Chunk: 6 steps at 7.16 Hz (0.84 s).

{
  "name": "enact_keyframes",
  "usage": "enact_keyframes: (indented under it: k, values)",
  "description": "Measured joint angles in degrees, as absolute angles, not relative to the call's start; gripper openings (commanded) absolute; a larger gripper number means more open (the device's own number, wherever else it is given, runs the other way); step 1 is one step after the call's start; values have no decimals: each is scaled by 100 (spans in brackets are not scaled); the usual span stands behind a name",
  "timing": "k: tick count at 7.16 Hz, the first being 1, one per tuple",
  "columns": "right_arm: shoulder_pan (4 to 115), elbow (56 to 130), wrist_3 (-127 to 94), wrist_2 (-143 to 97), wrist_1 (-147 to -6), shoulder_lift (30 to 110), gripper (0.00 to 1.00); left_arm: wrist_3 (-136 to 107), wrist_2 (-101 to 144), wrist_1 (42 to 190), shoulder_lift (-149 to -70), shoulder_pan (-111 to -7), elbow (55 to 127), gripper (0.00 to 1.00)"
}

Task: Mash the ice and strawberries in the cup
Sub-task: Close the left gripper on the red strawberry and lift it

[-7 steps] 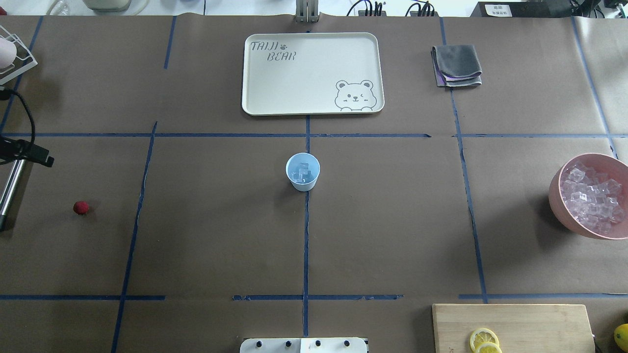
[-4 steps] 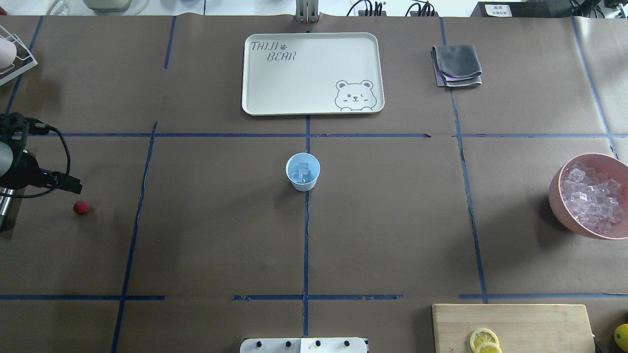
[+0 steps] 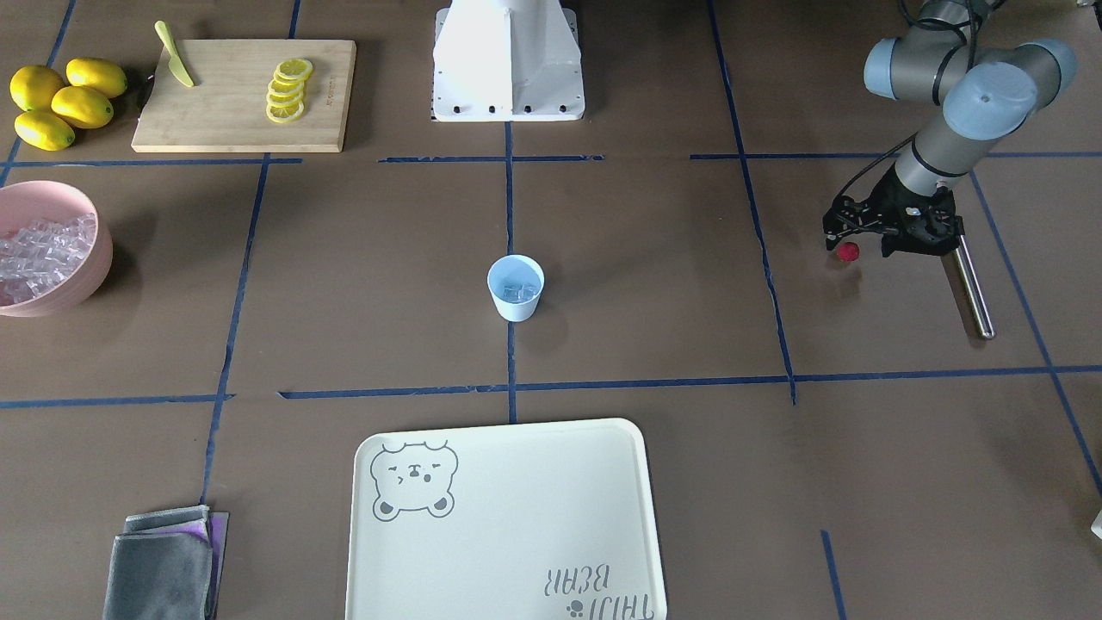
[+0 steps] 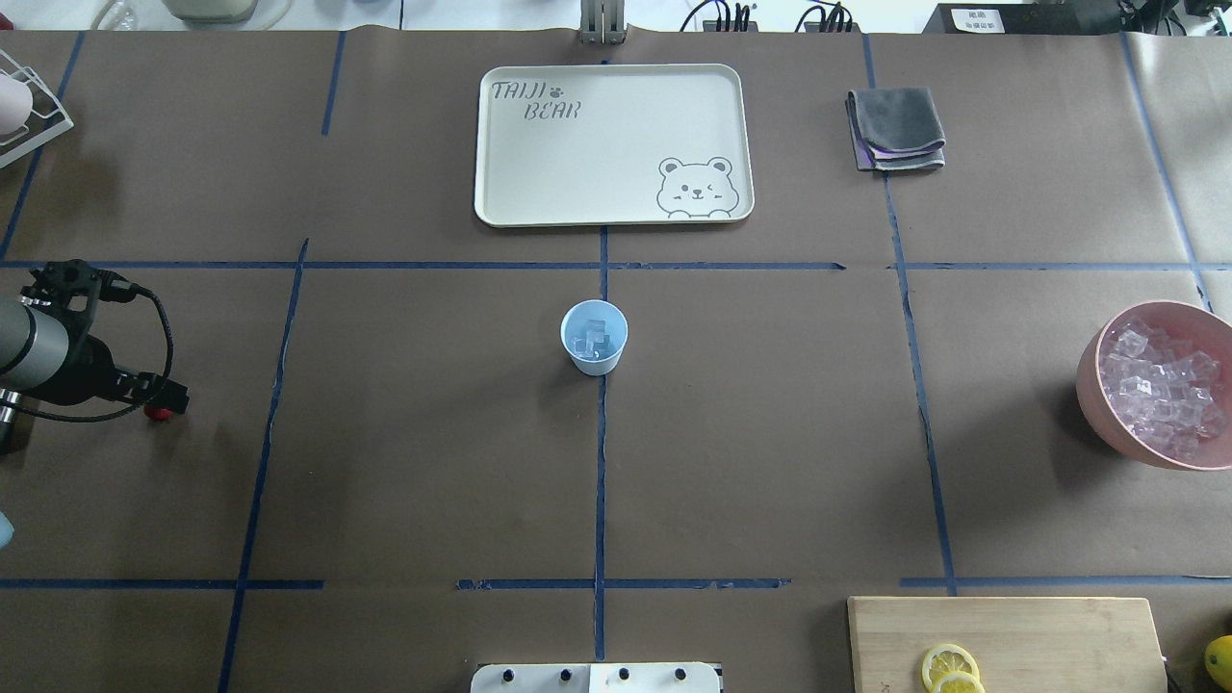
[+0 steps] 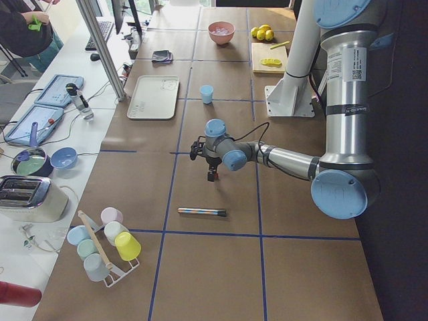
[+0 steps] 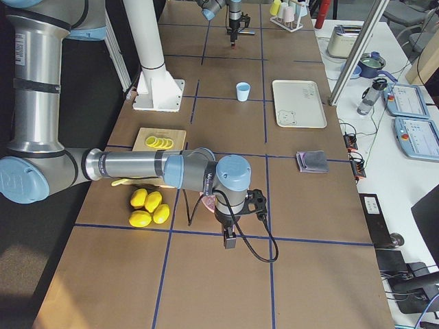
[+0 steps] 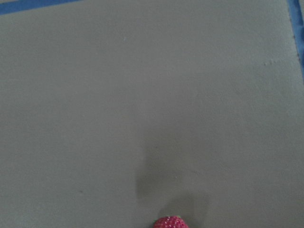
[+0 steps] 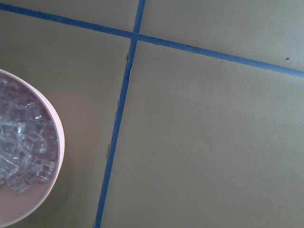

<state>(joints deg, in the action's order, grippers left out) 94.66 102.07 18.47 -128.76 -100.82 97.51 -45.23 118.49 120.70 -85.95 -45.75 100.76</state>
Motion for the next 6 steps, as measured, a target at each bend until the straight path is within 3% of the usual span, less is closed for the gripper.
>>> enact_keyframes:
  k: [1,2,6]
  values:
    - [9466,10227,1851,-12874,-10081,9769,99,-4530,11848,12059,-8595,-4558,10061,14]
    - [9466,10259,1853,-12872,-10081,9794,99,-4533,11848,12051,-8591,-4550,10058,5]
    - [9466,10354,1842,-12876,-10083,9866,99,-4486,11844,12011,-8581,-4587,10400,0]
